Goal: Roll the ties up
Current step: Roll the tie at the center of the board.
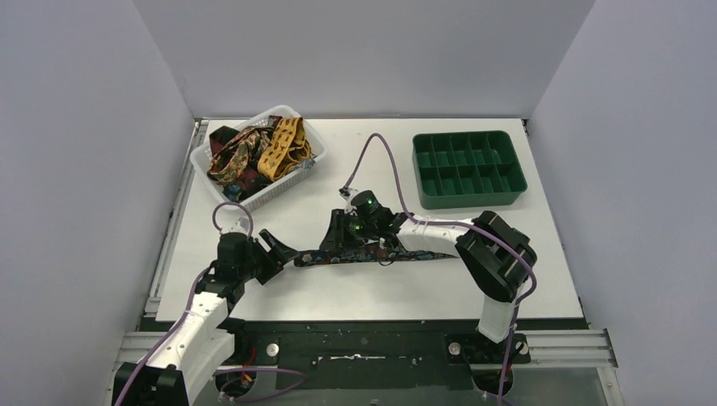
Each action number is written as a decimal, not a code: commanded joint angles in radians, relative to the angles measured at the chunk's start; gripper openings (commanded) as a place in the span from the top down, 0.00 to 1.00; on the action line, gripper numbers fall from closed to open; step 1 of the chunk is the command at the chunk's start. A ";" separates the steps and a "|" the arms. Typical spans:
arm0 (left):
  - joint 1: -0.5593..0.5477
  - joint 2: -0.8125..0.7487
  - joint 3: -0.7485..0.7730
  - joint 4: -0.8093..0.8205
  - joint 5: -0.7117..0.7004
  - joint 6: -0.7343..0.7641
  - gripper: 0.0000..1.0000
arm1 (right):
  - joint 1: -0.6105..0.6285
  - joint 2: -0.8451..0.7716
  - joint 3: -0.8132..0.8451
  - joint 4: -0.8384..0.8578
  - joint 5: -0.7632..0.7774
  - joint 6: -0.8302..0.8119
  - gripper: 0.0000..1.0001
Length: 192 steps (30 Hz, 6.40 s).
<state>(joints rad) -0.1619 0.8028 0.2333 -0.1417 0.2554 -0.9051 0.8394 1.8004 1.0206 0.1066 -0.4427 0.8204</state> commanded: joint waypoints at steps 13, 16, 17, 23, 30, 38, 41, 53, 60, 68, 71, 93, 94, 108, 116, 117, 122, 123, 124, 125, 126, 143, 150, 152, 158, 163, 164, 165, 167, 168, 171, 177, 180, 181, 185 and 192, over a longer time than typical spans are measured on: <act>0.008 0.047 -0.018 0.126 0.061 0.029 0.35 | -0.003 0.092 0.065 -0.047 -0.019 0.011 0.69; 0.009 0.060 -0.029 0.171 0.073 0.031 0.36 | -0.004 0.103 0.065 -0.050 -0.025 0.011 0.70; 0.008 0.068 -0.044 0.218 0.078 0.027 0.36 | -0.004 0.108 0.066 -0.057 -0.026 0.003 0.70; 0.019 0.126 -0.043 0.301 0.136 0.041 0.36 | -0.023 0.153 0.049 -0.132 -0.024 -0.009 0.73; 0.024 0.117 -0.063 0.288 0.124 0.073 0.36 | -0.029 0.153 0.051 -0.153 -0.006 -0.007 0.77; 0.024 0.205 -0.071 0.372 0.198 0.127 0.43 | -0.039 0.174 0.049 -0.150 -0.029 -0.002 0.81; 0.024 0.241 -0.080 0.429 0.227 0.124 0.45 | -0.045 0.178 0.044 -0.141 -0.041 0.000 0.83; 0.023 0.344 -0.088 0.577 0.261 0.127 0.56 | -0.050 0.202 0.051 -0.133 -0.071 0.000 0.84; 0.022 0.364 -0.075 0.590 0.267 0.137 0.79 | -0.060 0.200 0.043 -0.100 -0.108 0.012 0.84; -0.012 0.287 0.012 0.353 0.128 0.159 1.00 | -0.062 0.162 0.086 -0.087 -0.168 -0.010 0.76; -0.035 0.244 0.058 0.203 0.034 0.177 1.00 | -0.064 0.121 0.089 -0.082 -0.166 -0.020 0.71; -0.458 0.362 0.577 -0.524 -0.700 0.292 1.00 | -0.157 -0.070 -0.005 -0.156 0.011 -0.035 0.63; -0.473 0.384 0.592 -0.538 -0.722 0.288 1.00 | -0.161 -0.078 -0.011 -0.157 0.020 -0.033 0.63; -0.650 0.565 0.739 -0.651 -0.939 0.190 1.00 | -0.237 -0.230 -0.110 -0.168 0.160 0.003 0.61; -0.738 0.691 0.826 -0.713 -1.023 0.111 1.00 | -0.272 -0.275 -0.133 -0.179 0.171 0.003 0.60; -0.747 0.709 0.840 -0.724 -1.034 0.101 1.00 | -0.275 -0.281 -0.137 -0.182 0.172 0.003 0.60; -0.791 0.799 0.910 -0.762 -1.068 0.038 1.00 | -0.290 -0.304 -0.150 -0.189 0.174 -0.001 0.59; -0.796 0.813 0.922 -0.762 -1.066 0.030 1.00 | -0.293 -0.307 -0.153 -0.191 0.174 -0.003 0.59; -0.800 0.829 0.929 -0.758 -1.060 0.025 1.00 | -0.296 -0.312 -0.157 -0.191 0.174 -0.003 0.59; -0.803 0.845 0.938 -0.747 -1.051 0.028 1.00 | -0.300 -0.316 -0.160 -0.192 0.175 -0.004 0.59; -0.807 0.860 0.946 -0.737 -1.043 0.033 1.00 | -0.303 -0.317 -0.162 -0.194 0.173 -0.006 0.59; -0.822 0.986 0.975 -0.547 -0.873 0.110 0.86 | -0.344 -0.327 -0.200 -0.172 0.124 -0.009 0.53; -0.804 0.906 0.949 -0.486 -0.787 0.109 0.57 | -0.353 -0.318 -0.190 -0.173 0.089 -0.032 0.48; -0.792 0.856 0.932 -0.461 -0.762 0.109 0.52 | -0.355 -0.314 -0.181 -0.171 0.071 -0.047 0.46; -0.753 0.621 0.832 -0.371 -0.712 0.112 0.40 | -0.359 -0.315 -0.185 -0.073 -0.035 -0.076 0.32; -0.638 0.434 0.653 -0.279 -0.597 0.092 0.38 | -0.339 -0.274 -0.171 0.084 -0.188 -0.199 0.23; -0.612 0.403 0.614 -0.270 -0.580 0.081 0.38 | -0.320 -0.268 -0.166 0.109 -0.187 -0.261 0.18; -0.587 0.369 0.581 -0.262 -0.564 0.074 0.38 | -0.297 -0.263 -0.159 0.123 -0.181 -0.332 0.15; -0.545 0.306 0.516 -0.247 -0.534 0.063 0.37 | -0.244 -0.254 -0.146 0.143 -0.168 -0.516 0.11; -0.523 0.273 0.489 -0.240 -0.520 0.058 0.37 | -0.212 -0.251 -0.143 0.147 -0.141 -0.624 0.10; -0.451 0.190 0.408 -0.228 -0.473 0.045 0.32 | -0.137 -0.217 -0.144 0.179 -0.118 -0.901 0.08; -0.260 0.062 0.260 -0.193 -0.309 0.046 0.27 | -0.086 -0.130 -0.064 0.209 -0.198 -1.039 0.10; -0.182 0.032 0.214 -0.170 -0.243 0.044 0.21 | -0.045 -0.073 0.013 0.108 -0.250 -1.130 0.10; -0.160 0.026 0.204 -0.163 -0.216 0.044 0.18 | -0.028 -0.053 0.040 0.065 -0.253 -1.162 0.10; -0.112 0.009 0.176 -0.158 -0.182 0.043 0.13 | 0.015 0.014 0.088 0.025 -0.198 -1.188 0.08; -0.098 0.001 0.168 -0.167 -0.186 0.052 0.11 | 0.027 0.116 0.157 -0.008 -0.197 -1.208 0.07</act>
<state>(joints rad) -0.2710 0.8192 0.4023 -0.3561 0.0414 -0.8604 0.8734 1.8721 1.1015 0.1139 -0.6331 -0.3237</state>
